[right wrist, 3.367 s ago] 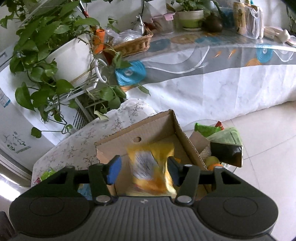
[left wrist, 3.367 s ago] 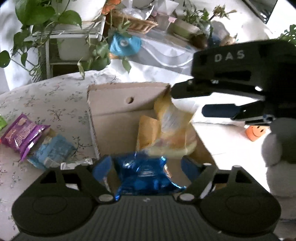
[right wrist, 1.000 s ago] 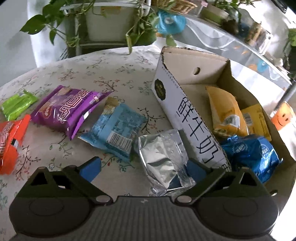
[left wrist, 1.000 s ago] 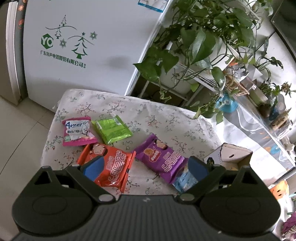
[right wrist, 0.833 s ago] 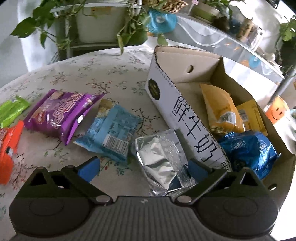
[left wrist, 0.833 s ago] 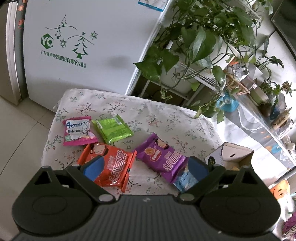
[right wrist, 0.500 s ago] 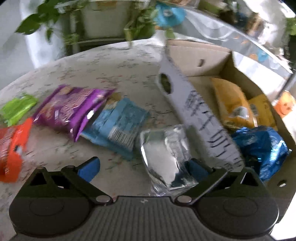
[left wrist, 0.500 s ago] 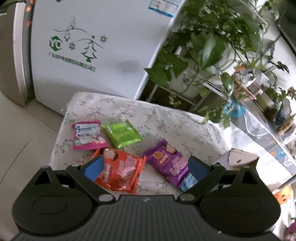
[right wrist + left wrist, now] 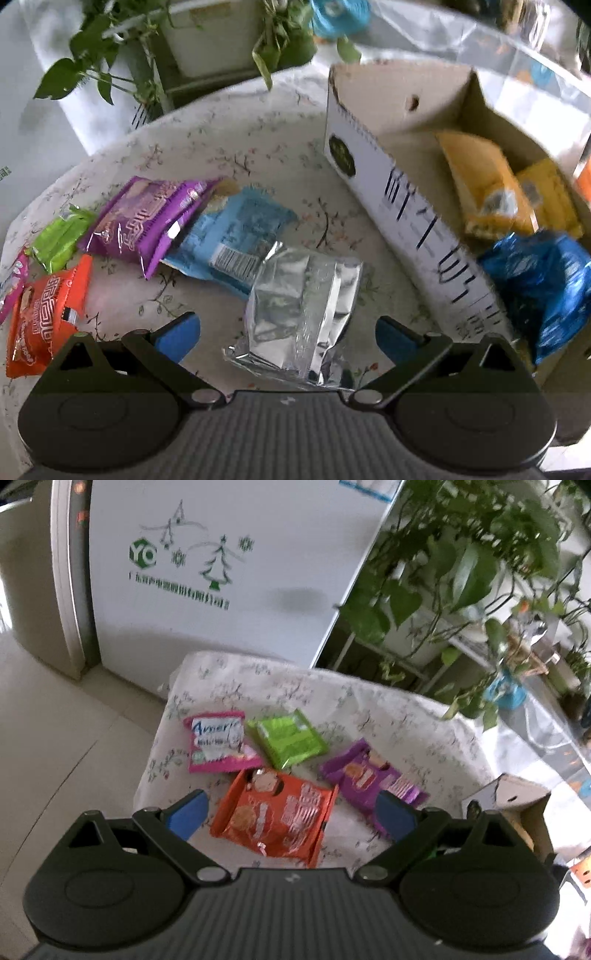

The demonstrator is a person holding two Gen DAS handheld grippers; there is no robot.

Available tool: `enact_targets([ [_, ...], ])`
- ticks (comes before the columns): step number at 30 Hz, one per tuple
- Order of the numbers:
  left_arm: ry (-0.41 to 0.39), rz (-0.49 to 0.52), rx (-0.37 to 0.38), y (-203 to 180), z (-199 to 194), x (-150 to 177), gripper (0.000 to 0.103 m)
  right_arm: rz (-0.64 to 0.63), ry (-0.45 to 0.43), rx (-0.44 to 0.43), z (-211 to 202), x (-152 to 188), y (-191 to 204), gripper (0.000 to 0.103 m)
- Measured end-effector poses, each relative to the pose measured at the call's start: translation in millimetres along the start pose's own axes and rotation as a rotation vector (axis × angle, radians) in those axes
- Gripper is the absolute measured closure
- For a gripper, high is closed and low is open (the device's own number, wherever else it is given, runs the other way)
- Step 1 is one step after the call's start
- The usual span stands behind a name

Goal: Organize snacks
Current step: 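Grasp the silver foil packet with the right tool while the left tool moves over the orange packet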

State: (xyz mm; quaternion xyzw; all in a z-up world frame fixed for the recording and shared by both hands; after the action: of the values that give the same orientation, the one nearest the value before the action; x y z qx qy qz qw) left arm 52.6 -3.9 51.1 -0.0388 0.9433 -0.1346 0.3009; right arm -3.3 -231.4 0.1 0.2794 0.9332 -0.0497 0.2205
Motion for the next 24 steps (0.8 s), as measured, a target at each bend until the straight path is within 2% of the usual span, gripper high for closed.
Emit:
enact_targets([
  [3, 0.032, -0.019, 0.019, 4.5, 5.7, 0.2, 0.007, -0.012, 0.013, -0.018, 5.3, -2.8, 0.9, 0.004],
  [4, 0.039, -0.023, 0.016, 6.3, 7.7, -0.2, 0.007, -0.019, 0.015, -0.017, 7.2, -4.1, 0.7, 0.010],
  [6, 0.044, -0.026, 0.006, 8.4, 10.9, -1.8, 0.007, -0.028, 0.015, -0.006, 9.5, -4.2, 1.1, 0.013],
  [8, 0.049, -0.019, 0.006, 8.3, 14.1, -3.8, 0.007, -0.046, 0.000, 0.005, 9.2, -7.2, 0.3, 0.029],
  [9, 0.054, -0.007, 0.008, 7.2, 16.3, -5.2, 0.007, -0.058, -0.006, 0.009, 8.5, -7.4, -0.6, 0.033],
  [14, 0.086, 0.068, -0.011, 1.3, 30.8, -6.7, 0.006, -0.063, 0.048, -0.047, 6.7, -15.3, -12.3, 0.037],
  [19, 0.150, 0.100, 0.000, -2.9, 53.1, 0.4, 0.006, -0.055, 0.171, -0.132, 2.8, -19.0, -17.1, 0.038],
  [24, 0.186, 0.190, -0.023, -13.6, 70.2, 10.0, 0.006, -0.009, 0.251, -0.204, -0.7, -20.6, -25.7, 0.038],
])
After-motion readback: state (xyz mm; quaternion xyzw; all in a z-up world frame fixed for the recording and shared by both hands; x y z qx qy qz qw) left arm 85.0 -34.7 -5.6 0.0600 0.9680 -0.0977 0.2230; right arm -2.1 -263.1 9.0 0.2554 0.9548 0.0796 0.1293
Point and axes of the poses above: each gripper's, at about its wrist camera, not at the fingertips, and z roughly the way its jaws point, y to its left, x to its underside, the point moved 3 cm from there along z, roughly the way its jaws point, and after that the axes turned 3 degrees about z, right-handed, at the moved point
